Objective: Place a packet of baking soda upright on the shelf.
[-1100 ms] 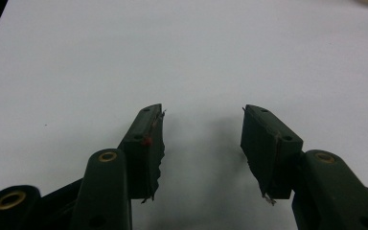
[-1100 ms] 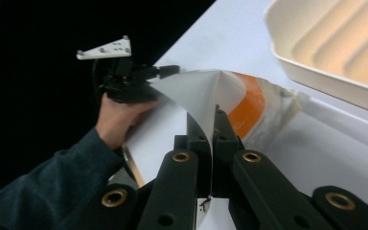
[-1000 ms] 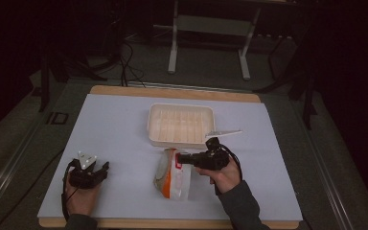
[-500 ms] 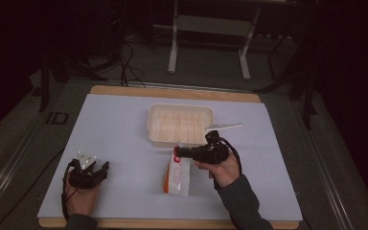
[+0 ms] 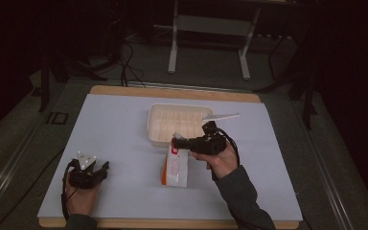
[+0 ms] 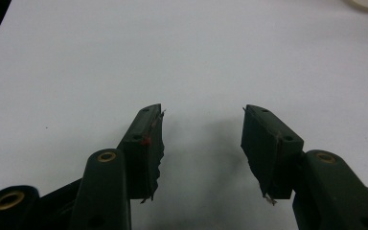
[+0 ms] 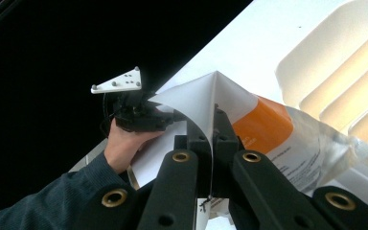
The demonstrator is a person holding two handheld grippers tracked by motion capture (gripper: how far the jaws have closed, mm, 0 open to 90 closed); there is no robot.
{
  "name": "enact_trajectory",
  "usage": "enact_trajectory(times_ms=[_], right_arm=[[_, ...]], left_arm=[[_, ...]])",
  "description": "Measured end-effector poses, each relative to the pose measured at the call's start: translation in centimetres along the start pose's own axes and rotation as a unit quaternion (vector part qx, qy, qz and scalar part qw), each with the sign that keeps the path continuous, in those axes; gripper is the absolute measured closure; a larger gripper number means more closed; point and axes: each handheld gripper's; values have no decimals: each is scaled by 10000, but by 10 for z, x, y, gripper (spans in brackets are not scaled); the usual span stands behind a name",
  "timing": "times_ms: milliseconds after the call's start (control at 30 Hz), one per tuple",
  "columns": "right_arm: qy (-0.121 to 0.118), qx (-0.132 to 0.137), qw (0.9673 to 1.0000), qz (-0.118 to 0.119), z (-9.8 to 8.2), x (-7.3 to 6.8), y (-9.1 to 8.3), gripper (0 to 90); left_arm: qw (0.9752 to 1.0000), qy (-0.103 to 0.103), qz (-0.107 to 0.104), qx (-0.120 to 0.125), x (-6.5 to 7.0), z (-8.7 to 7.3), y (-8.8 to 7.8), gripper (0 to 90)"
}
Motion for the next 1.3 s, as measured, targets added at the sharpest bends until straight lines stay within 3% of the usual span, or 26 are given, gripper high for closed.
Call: enact_trajectory(times_ms=[1300], right_arm=[[-399,70,9987,-303,43,0,1,900]], left_arm=[[10000,1,-2,23,0,0,0,491]])
Point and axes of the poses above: each handheld gripper's, and its own axes: y roughly forward along the jaws, z roughly out of its top, x roughly to its right, and after that the axes turned 9 degrees about -z, right-handed
